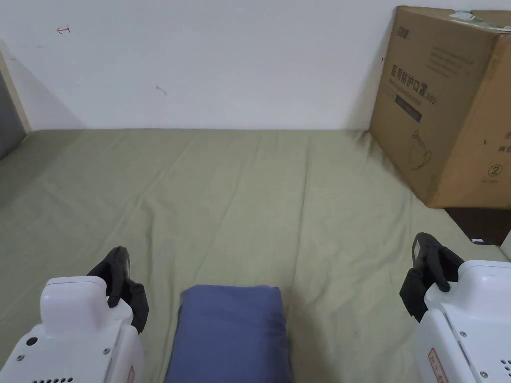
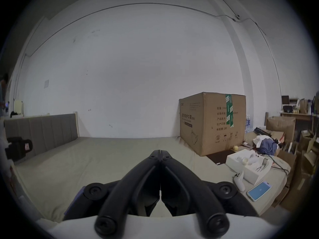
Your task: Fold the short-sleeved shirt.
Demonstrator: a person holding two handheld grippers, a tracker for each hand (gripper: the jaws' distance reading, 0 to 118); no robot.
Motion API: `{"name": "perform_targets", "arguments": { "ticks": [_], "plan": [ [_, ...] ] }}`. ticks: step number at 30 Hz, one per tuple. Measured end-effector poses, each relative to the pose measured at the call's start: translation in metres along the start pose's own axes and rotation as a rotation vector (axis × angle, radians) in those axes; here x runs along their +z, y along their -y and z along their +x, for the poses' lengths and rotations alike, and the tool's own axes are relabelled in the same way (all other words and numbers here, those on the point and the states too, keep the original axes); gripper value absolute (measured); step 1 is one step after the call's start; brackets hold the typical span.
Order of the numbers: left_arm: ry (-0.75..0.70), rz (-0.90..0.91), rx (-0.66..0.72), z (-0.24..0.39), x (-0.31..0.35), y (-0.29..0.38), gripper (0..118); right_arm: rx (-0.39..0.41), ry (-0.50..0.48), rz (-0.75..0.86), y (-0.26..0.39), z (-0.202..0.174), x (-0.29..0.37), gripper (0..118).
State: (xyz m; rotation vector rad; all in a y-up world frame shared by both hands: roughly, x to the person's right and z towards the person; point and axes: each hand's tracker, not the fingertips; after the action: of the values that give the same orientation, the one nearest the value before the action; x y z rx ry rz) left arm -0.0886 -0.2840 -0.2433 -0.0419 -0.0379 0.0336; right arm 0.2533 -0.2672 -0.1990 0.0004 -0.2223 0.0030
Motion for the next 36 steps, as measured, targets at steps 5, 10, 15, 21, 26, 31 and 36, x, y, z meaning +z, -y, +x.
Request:
{"name": "perform_targets", "arguments": {
  "ticks": [5, 10, 15, 21, 26, 31, 36],
  "plan": [
    [0.008, 0.022, -0.024, 0.000, -0.004, -0.009, 0, -0.039, 0.017, -0.007, -0.006, 0.004, -0.001, 0],
    [0.045, 0.008, -0.055, -0.021, -0.014, -0.039, 0, 0.031, -0.146, -0.026, -0.027, -0.011, -0.011, 0],
    [0.256, -0.328, 0.156, -0.054, -0.038, -0.030, 0, 0.020, -0.639, -0.678, 0.000, -0.051, -0.089, 0],
    [0.203, -0.527, 0.326, -0.084, -0.058, 0.027, 0, 0.058, -0.564, -1.067, 0.108, -0.086, -0.152, 0],
    [0.383, -0.753, 0.555, -0.107, -0.098, 0.079, 0, -0.088, -0.558, -1.215, 0.159, -0.083, -0.175, 0],
    [0.535, -0.873, 0.845, -0.123, -0.142, 0.136, 99, -0.167, -0.567, -1.210, 0.166, -0.068, -0.176, 0],
    [0.649, -1.016, 0.925, -0.117, -0.191, 0.165, 118, -0.079, -0.591, -1.184, 0.166, -0.077, -0.174, 0]
  ]
}}
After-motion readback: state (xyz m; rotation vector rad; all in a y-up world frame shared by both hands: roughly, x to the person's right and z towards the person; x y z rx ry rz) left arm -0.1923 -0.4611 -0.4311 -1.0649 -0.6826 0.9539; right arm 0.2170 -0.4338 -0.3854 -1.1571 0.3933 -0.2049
